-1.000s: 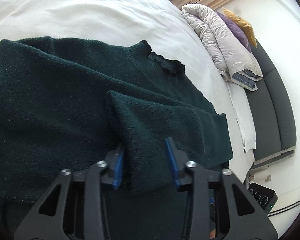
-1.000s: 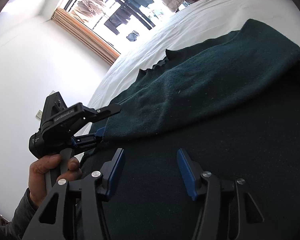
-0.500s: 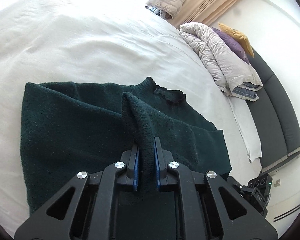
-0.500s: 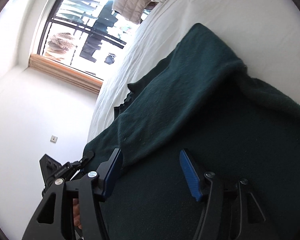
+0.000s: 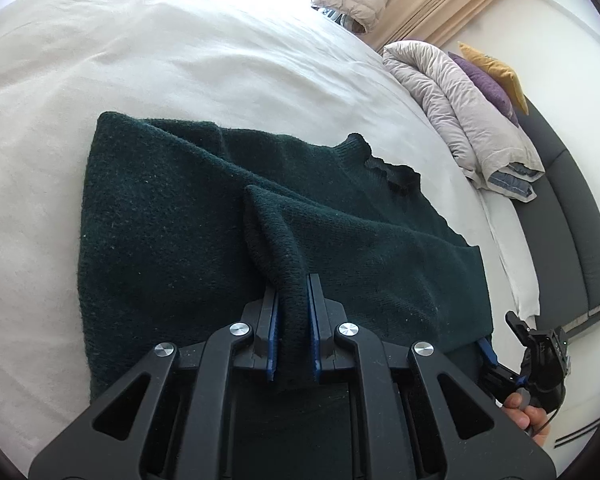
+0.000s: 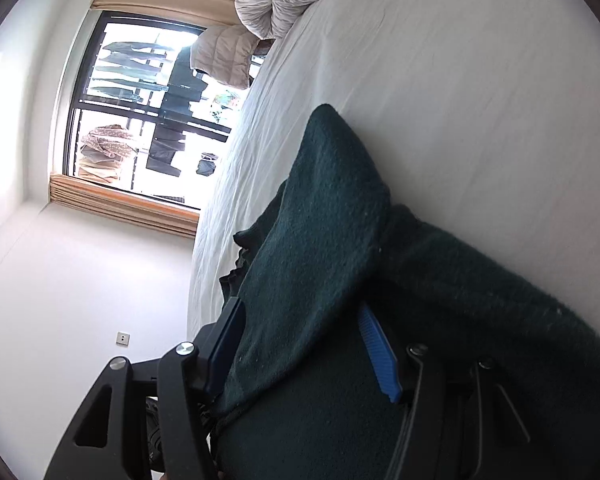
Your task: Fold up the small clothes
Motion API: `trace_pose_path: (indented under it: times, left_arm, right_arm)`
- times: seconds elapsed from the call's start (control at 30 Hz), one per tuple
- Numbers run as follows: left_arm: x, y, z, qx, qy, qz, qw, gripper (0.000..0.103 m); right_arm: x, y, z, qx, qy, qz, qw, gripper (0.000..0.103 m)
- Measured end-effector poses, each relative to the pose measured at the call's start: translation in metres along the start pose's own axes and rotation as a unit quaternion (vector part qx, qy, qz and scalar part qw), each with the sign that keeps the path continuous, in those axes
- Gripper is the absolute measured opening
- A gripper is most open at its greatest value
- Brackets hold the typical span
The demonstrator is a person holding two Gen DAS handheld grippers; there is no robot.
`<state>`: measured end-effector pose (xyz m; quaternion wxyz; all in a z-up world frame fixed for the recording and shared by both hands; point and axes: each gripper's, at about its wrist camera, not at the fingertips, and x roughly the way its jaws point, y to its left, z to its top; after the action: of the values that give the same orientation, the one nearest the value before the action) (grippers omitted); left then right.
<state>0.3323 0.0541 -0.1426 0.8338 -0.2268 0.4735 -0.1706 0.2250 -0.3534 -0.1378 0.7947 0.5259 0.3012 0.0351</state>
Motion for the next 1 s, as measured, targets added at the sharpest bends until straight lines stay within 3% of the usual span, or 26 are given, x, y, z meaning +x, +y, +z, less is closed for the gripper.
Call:
trace_pose_path:
  times: [0.13, 0.3, 0.5, 0.67, 0.73, 0.8, 0.93, 1.0]
  left_arm:
    - [-0.002, -0.002, -0.001, 0.003, -0.008, 0.001, 1.0, 0.011]
    - [-0.004, -0.009, -0.002, 0.022, -0.012, 0.015, 0.9996, 0.011]
    - [-0.008, -0.004, -0.001, 0.012, -0.006, 0.008, 0.9999, 0.014]
    - [-0.025, -0.007, -0.003, 0.02, -0.012, 0.05, 0.9985, 0.014]
    - [-0.034, -0.011, -0.005, 0.026, -0.025, 0.088, 0.9955, 0.014]
    - [-0.043, -0.023, -0.006, 0.047, -0.049, 0.128, 0.9894, 0.014]
    - [-0.054, -0.061, -0.007, 0.119, -0.095, 0.175, 0.9728, 0.014]
    - [-0.047, -0.072, -0.006, 0.133, -0.092, 0.145, 0.9762, 0.014]
  right_arm:
    - [-0.006, -0.007, 0.006, 0.013, -0.012, 0.004, 1.0, 0.062]
    - [-0.001, 0.002, 0.001, -0.027, -0.005, -0.025, 0.999, 0.062]
    - [-0.004, 0.017, -0.005, -0.056, 0.018, -0.061, 0.996, 0.062]
    - [-0.017, 0.055, -0.005, -0.125, -0.005, -0.076, 0.989, 0.064]
    - [-0.014, 0.067, 0.0, -0.145, -0.011, -0.073, 0.987, 0.064]
    - [-0.006, 0.076, 0.006, -0.155, -0.007, -0.074, 0.985, 0.064]
    - [0.016, 0.087, 0.02, -0.177, 0.005, -0.058, 0.983, 0.064]
    - [0.034, 0.084, 0.029, -0.168, 0.027, -0.037, 0.985, 0.063]
